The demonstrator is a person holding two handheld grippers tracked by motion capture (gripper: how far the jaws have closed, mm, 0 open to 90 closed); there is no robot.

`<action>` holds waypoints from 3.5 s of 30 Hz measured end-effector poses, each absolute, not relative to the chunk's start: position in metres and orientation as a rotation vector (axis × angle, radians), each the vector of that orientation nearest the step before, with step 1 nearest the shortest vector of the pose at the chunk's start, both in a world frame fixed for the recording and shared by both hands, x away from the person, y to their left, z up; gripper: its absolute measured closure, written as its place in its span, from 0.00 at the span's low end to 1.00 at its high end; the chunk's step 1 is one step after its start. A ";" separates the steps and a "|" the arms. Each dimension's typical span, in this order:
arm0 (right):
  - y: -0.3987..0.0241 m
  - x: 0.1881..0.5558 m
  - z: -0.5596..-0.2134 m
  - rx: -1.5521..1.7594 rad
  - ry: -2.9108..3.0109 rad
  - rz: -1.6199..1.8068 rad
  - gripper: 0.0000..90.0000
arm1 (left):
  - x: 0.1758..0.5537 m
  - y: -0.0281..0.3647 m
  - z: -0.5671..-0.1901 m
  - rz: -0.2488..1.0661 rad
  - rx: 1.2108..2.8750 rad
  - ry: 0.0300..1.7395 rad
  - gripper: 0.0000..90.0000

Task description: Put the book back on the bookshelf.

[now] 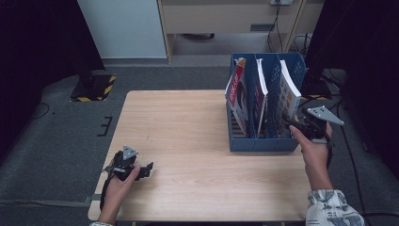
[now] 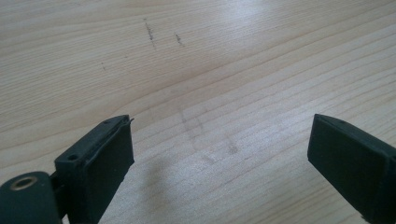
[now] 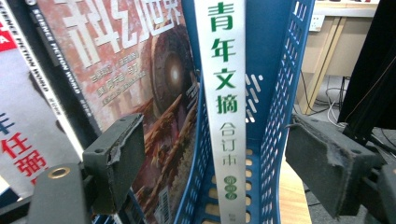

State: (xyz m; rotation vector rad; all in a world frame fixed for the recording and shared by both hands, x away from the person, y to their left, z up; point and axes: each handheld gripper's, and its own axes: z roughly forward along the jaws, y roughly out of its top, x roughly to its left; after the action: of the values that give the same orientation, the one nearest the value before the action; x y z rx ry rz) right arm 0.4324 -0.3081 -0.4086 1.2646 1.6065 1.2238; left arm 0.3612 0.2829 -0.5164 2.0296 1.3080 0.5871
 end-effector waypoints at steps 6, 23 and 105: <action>-0.304 0.425 -0.411 1.254 1.628 1.230 0.21 | 0.361 0.283 -0.516 0.588 2.031 1.308 0.07; -0.291 0.403 -0.415 1.219 1.668 1.243 0.15 | 0.361 0.283 -0.517 0.589 2.031 1.309 0.07; -0.066 0.382 -0.501 0.801 2.460 1.305 0.09 | 0.364 0.278 -0.521 0.572 2.089 1.295 0.04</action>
State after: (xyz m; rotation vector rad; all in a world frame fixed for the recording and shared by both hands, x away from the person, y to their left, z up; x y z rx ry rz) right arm 0.3823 -0.0660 -0.5010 0.8011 2.4605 1.3054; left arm 0.3640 0.2784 -0.5212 2.0888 1.2951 0.5723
